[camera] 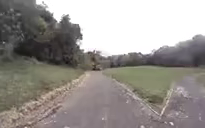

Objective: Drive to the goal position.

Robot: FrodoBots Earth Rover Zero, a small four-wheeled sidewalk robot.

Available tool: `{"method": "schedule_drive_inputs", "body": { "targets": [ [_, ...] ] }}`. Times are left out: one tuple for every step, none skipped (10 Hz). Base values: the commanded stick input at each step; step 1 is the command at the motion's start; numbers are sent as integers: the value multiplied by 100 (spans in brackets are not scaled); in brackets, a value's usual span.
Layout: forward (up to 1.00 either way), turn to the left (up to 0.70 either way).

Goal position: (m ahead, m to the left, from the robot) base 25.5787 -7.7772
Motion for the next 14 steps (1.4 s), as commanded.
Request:
{"method": "schedule_drive_inputs", "body": {
  "targets": [
    [85,27],
    [85,27],
    [85,0],
    [85,0],
    [85,0],
    [85,-13],
    [85,-27],
    [85,-27],
    [85,-17],
    [85,-4],
    [85,0],
    [85,0],
    [85,0],
    [85,0]
  ]
}}
